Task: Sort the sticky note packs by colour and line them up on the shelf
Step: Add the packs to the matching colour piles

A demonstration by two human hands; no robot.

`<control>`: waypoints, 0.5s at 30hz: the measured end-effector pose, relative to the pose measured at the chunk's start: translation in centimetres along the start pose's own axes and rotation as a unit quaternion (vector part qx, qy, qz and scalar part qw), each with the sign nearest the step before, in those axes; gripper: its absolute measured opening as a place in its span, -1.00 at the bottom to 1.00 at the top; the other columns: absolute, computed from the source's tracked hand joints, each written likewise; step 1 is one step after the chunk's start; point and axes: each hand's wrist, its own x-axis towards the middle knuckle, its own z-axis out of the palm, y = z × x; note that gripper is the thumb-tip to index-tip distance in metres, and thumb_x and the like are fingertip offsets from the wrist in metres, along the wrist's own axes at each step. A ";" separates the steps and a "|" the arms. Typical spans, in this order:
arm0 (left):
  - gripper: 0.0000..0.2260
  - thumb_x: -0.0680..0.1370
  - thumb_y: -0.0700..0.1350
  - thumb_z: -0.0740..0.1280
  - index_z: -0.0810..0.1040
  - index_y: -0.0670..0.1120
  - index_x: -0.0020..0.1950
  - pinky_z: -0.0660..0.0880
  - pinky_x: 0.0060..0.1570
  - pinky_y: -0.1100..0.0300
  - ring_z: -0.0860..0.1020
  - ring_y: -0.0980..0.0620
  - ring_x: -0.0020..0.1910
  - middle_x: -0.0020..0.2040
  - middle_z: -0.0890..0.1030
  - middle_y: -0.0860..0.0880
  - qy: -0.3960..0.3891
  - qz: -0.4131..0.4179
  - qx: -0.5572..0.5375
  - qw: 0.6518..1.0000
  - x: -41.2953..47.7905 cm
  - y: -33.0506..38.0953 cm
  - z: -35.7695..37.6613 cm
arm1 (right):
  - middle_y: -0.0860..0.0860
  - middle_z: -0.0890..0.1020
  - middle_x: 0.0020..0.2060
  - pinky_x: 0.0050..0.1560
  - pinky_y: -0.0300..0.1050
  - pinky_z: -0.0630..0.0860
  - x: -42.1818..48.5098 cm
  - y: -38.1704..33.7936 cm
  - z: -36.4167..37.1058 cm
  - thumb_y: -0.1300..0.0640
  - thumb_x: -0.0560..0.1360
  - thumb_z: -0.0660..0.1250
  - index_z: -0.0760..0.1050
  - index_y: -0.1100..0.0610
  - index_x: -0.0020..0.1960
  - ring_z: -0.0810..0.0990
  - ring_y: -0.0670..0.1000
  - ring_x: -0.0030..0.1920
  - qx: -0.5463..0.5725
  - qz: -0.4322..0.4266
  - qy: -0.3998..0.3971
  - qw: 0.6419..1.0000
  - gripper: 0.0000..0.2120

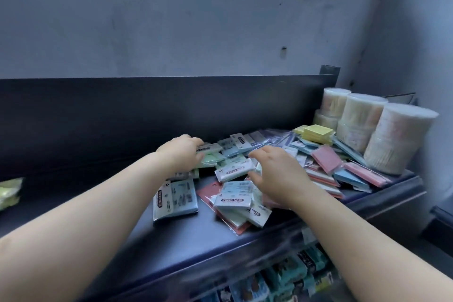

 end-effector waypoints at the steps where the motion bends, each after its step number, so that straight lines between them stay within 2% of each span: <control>1: -0.57 0.60 0.09 0.16 0.29 0.06 0.46 0.45 0.19 0.02 0.43 -0.10 0.28 0.40 0.36 -0.05 -0.008 -0.001 -0.001 1.000 0.8 -0.3 0.1 | 0.00 0.48 0.21 0.25 -0.04 0.35 0.7 0.1 0.1 -0.04 0.54 0.20 0.36 0.02 0.35 0.39 0.06 0.26 0.000 0.001 0.000 1.000 -0.60; 6: -0.55 0.58 0.08 0.21 0.35 -0.02 0.44 0.41 0.24 0.13 0.44 -0.06 0.30 0.36 0.46 -0.03 -0.075 0.030 0.023 0.996 3.9 -1.7 0.1 | -0.02 0.47 0.22 0.26 -0.05 0.35 4.1 -0.2 0.9 -0.04 0.55 0.20 0.35 0.01 0.37 0.38 0.05 0.27 0.004 -0.004 -0.011 1.000 -0.60; 10: -0.61 0.45 -0.07 0.31 0.51 0.01 0.29 0.53 0.09 0.08 0.55 -0.02 0.06 0.14 0.60 0.02 -0.116 0.064 0.021 0.991 5.0 -2.7 -0.8 | 0.00 0.48 0.24 0.26 -0.04 0.35 6.6 -1.2 1.7 -0.02 0.55 0.20 0.35 0.02 0.37 0.39 0.06 0.27 -0.001 -0.023 -0.018 1.000 -0.59; 12: -0.63 0.43 -0.15 0.28 0.54 0.05 0.23 0.56 0.04 0.06 0.56 -0.01 0.02 0.09 0.61 0.05 -0.109 0.070 0.027 0.991 5.4 -3.2 -0.7 | 0.01 0.49 0.26 0.28 -0.01 0.35 7.5 -1.9 2.1 -0.01 0.55 0.21 0.37 0.03 0.37 0.39 0.07 0.28 -0.003 -0.037 -0.029 0.999 -0.59; 15: -0.66 0.45 -0.22 0.19 0.59 0.08 0.11 0.58 -0.04 0.02 0.58 -0.03 -0.05 -0.02 0.63 0.03 -0.059 0.050 0.006 0.997 5.5 -4.1 -0.5 | 0.02 0.47 0.32 0.32 -0.01 0.33 8.6 -3.0 2.7 -0.04 0.54 0.22 0.34 0.04 0.41 0.38 0.07 0.34 -0.003 -0.070 -0.060 0.996 -0.55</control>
